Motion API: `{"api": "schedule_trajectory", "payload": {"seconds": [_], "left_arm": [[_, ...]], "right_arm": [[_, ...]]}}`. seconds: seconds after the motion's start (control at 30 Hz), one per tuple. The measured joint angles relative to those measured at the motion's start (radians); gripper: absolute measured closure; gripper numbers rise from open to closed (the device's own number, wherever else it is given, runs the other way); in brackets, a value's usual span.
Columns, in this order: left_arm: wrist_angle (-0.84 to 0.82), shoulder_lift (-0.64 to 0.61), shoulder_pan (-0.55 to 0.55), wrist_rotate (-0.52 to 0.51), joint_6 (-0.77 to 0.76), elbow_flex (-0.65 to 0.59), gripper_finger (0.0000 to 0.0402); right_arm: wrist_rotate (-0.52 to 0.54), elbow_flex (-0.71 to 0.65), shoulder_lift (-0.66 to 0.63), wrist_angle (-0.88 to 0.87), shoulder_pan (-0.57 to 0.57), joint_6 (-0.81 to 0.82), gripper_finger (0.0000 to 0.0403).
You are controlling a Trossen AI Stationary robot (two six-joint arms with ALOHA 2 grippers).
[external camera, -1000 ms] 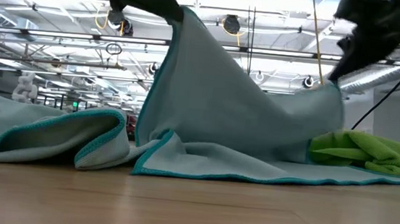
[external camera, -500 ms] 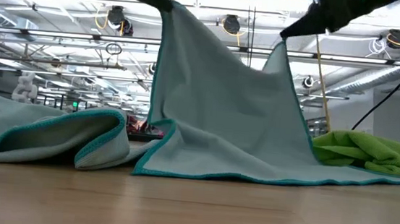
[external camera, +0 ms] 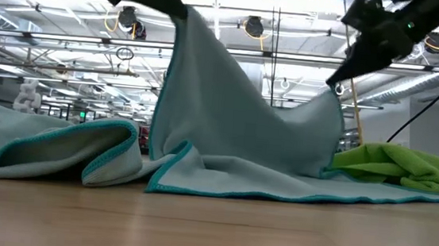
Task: Fold microfiber towels
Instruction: Fold the right blue towel
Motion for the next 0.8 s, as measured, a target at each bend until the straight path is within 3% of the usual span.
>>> {"api": "schedule_trajectory", "payload": {"seconds": [0.37,0.6,0.8], "left_arm": [[0.109,0.088,-0.047,0.129,-0.017,0.002,0.0390],[0.125,0.101,-0.056,0.140,-0.019,0.002,0.0390],[0.269,0.094,-0.117,0.193,0.081,0.001,0.0397]], "right_arm": [[-0.202,-0.014,0.000,-0.107,0.037,0.181,0.0403],[-0.201,-0.015,-0.029,-0.098,0.103,0.258,0.0403],[-0.172,-0.015,-0.081,-0.076,0.275,0.438,0.0403]]}}
